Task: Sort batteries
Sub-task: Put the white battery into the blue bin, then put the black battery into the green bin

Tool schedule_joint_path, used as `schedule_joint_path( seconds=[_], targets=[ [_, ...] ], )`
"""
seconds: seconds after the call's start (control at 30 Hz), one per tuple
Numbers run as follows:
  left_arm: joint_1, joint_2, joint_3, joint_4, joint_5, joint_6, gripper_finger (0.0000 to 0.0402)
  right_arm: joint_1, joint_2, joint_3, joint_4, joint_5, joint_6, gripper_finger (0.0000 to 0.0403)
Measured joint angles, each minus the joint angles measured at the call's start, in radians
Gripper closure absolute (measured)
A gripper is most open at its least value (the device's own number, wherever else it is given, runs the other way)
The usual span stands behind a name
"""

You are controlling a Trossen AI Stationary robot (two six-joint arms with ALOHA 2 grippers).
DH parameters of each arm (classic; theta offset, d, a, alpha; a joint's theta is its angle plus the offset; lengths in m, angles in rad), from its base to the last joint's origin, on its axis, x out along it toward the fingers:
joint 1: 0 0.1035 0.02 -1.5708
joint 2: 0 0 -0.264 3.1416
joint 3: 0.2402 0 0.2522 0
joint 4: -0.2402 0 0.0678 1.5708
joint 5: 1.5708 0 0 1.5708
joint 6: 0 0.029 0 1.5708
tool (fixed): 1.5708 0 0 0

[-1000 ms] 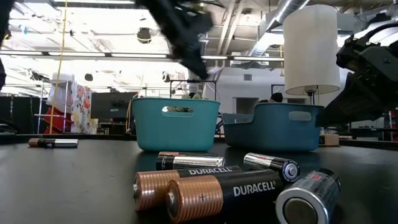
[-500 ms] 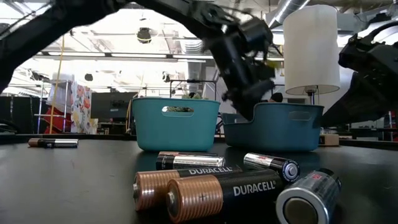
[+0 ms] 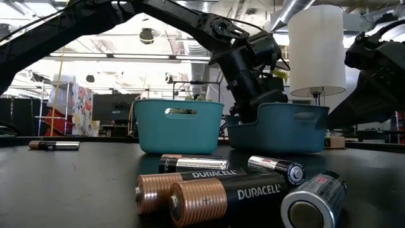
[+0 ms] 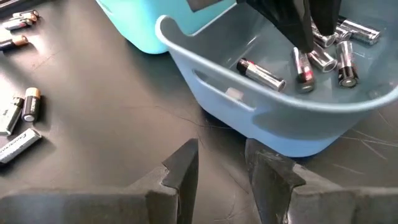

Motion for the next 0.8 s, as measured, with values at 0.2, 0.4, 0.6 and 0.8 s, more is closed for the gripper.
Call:
schedule_joint_path(
  seconds=[0.2,0.4,0.6,0.8],
  targets=[
    [0.0,-0.012,0.028,-0.038,0.008,0.02,0.0239,0.0,0.0,0.0,0.0,0.0,0.0,0.0253],
    [0.0,-0.051,0.175,-0.188,0.008,0.079,0.0236,0.0,0.0,0.0,0.001,0.0,-0.001,0.0253],
    [-0.001,-0.166,0.185,-0.392,0.001,0.06,0.0236,0.0,0.0,0.0,0.002,0.0,-0.006,0.0253],
    [-0.041,-0.262,0.183,-0.545,-0.103,0.012,0.0235,0.0,0.0,0.0,-0.001,0.0,-0.009,0.0253]
  ],
)
